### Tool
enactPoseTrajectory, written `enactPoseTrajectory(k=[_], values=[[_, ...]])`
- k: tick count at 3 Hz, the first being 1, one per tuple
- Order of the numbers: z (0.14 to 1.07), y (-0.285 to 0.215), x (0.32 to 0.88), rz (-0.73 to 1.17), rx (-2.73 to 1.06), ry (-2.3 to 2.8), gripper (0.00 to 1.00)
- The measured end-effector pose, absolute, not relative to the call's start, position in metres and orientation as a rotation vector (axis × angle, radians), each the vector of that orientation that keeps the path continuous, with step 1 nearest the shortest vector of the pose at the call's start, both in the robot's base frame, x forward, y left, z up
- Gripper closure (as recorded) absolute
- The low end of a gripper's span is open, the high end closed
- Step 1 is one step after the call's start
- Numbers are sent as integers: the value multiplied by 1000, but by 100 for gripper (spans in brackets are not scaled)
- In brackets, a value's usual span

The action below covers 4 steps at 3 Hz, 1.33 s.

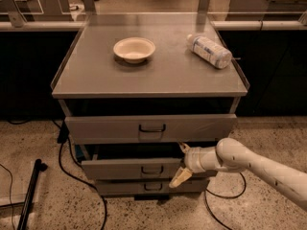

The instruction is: Open middle drawer

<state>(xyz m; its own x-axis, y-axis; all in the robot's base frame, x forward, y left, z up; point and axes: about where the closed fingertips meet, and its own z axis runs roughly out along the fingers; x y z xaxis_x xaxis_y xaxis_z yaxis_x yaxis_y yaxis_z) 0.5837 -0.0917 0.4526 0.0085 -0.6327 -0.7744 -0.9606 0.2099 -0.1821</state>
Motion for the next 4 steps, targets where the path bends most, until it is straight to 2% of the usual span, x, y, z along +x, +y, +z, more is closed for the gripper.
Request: enactPoseTrajectory(k=[2,3,4], values=[[422,-109,569,543,-1513,1755,0],[422,-109,569,543,-1514,1755,17],[422,-109,569,543,-1514,1755,48]])
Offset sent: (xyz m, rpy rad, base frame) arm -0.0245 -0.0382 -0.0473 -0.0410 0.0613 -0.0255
